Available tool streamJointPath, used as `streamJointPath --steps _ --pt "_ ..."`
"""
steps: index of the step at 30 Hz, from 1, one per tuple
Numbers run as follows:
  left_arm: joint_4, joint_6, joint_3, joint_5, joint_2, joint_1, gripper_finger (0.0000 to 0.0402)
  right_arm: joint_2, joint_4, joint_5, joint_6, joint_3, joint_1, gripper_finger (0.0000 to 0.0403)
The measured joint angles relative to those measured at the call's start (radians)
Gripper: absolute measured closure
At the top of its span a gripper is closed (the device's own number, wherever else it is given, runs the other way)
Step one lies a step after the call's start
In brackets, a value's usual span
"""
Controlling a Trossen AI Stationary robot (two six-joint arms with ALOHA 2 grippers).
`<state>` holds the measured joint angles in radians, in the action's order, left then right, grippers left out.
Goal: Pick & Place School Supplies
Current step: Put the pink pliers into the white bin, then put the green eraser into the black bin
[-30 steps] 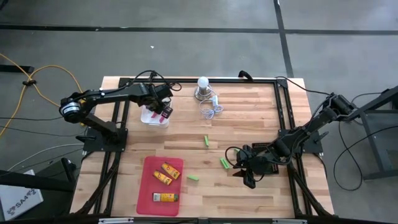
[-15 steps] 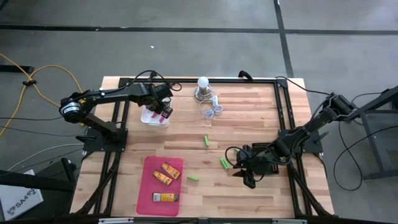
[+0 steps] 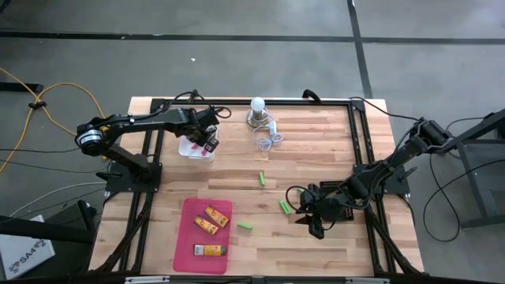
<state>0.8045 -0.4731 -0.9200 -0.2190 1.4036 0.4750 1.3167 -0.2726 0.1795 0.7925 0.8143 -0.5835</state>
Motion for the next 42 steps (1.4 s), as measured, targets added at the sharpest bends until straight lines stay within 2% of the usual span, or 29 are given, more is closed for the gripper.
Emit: streamJointPath --steps 12,20,23,38,42 --pt "-0.005 0.059 0.0 -0.027 0.0 0.0 0.0323 0.0 0.0 0.0 -0.002 0.0 0.0 0.0247" --pt "-0.014 0.059 0.0 -0.049 0.0 0.0 0.0255 0.0 0.0 -0.002 -0.004 0.0 -0.002 0.0247" --pt "-0.024 0.057 0.0 -0.049 0.0 0.0 0.0243 0.0 0.0 -0.002 -0.009 0.0 -0.012 0.0247" --pt "-0.1 0.073 0.0 -0.041 0.0 0.0 0.024 0.0 0.0 0.01 -0.011 0.0 -0.026 0.0247" --pt "-0.108 0.121 0.0 0.008 0.0 -0.002 0.024 0.0 -0.001 0.054 -0.011 0.0 -0.026 0.0247"
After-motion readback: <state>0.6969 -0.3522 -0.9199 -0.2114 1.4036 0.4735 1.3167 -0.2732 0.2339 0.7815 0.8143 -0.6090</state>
